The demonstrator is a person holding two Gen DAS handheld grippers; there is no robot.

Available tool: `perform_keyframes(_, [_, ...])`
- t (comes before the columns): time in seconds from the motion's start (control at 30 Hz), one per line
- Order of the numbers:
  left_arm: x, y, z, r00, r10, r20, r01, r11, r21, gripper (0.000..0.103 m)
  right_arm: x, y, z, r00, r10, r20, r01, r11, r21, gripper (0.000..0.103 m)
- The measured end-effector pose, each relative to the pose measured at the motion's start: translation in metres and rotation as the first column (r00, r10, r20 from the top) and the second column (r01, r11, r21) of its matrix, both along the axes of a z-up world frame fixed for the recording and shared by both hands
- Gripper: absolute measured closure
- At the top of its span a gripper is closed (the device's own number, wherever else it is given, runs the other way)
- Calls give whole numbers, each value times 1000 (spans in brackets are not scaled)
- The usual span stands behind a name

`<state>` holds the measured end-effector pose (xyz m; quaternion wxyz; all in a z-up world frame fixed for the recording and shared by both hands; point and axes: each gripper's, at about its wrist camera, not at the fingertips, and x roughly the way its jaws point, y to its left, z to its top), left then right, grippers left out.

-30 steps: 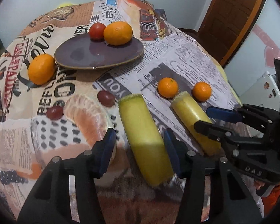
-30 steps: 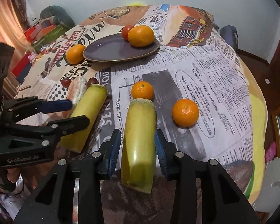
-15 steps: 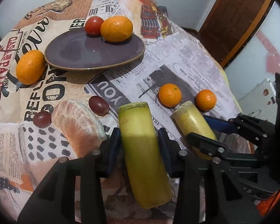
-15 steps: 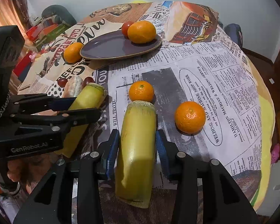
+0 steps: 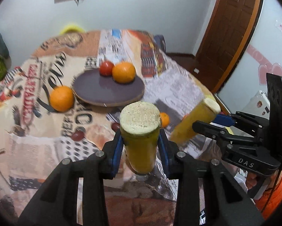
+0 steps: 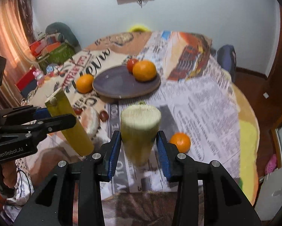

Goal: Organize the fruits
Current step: 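Carry the corn cobs with both tools and lay them on the dark plate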

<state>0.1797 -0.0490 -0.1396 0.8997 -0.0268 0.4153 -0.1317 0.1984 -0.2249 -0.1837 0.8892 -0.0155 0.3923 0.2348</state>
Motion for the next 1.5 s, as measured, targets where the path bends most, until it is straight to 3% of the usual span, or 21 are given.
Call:
perform_keyframes(0.2, [1, 18, 31, 996, 39, 85, -39, 999, 0, 67, 9, 10, 20, 999, -3, 52, 3, 1000, 17, 68])
perform_keyframes(0.6, [24, 46, 47, 985, 95, 143, -98, 995, 10, 67, 32, 28, 41, 993, 11, 116, -13, 1000, 18, 68])
perform_keyframes(1.13, [88, 71, 22, 986, 136, 99, -138, 990, 20, 67, 81, 58, 27, 994, 54, 99, -53, 999, -13, 68])
perform_keyframes(1.5, [138, 76, -8, 991, 132, 18, -132, 991, 1, 67, 116, 79, 5, 995, 83, 51, -81, 995, -51, 68])
